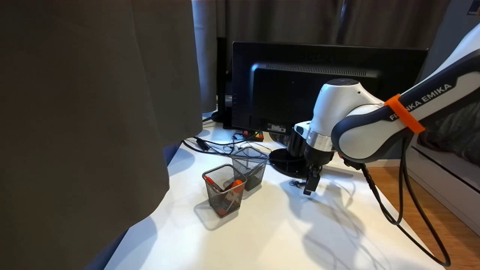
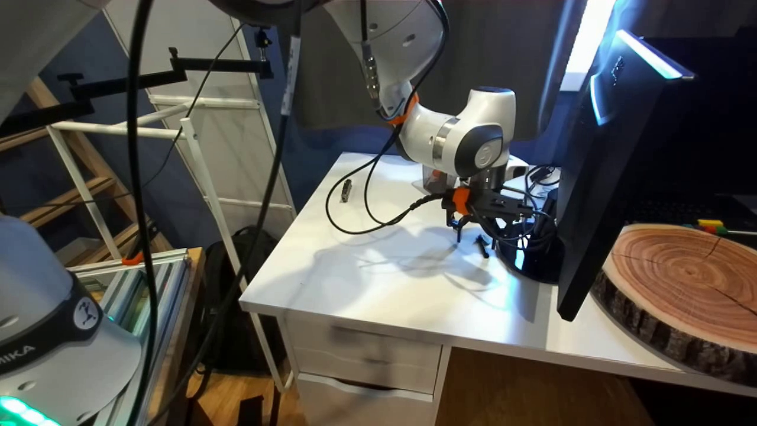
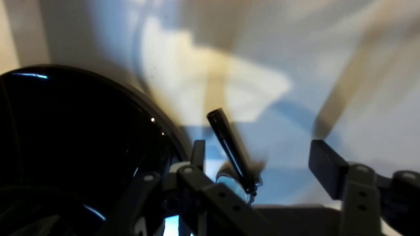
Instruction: Pick up the small black object on the right and put it in the basket on the left
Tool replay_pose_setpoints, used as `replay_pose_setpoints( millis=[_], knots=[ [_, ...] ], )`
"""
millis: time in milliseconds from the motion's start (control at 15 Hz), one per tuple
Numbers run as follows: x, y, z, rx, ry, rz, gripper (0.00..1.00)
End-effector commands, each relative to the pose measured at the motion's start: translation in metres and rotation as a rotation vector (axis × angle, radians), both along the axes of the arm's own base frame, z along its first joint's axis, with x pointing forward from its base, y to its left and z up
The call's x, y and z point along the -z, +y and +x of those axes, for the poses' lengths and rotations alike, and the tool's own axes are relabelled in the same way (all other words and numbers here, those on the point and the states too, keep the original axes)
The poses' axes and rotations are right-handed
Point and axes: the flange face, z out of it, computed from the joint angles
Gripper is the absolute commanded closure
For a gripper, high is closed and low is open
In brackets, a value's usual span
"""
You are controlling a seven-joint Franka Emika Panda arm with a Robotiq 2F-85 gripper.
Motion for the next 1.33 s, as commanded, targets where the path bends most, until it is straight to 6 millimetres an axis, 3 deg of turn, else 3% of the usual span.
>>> replay_pose_setpoints(
  millis=[0,267,600,867,1067,1267],
  knots=[
    [0.012,-0.014,0.013,-0.020,-0.009,0.017,0.32],
    [0.019,-0.023,0.016,-0.028,-0.008,0.023,0.62],
    [0.002,-0.020,0.024,-0.050,-0.042,0.037,0.98],
    [-0.017,0.004,0.030,-0.123,-0.109,0.107,0.97],
    [-0.047,0.044,0.035,-0.254,-0.169,0.156,0.97],
    [-0.088,0.074,0.019,-0.406,-0.151,0.178,0.97]
  ],
)
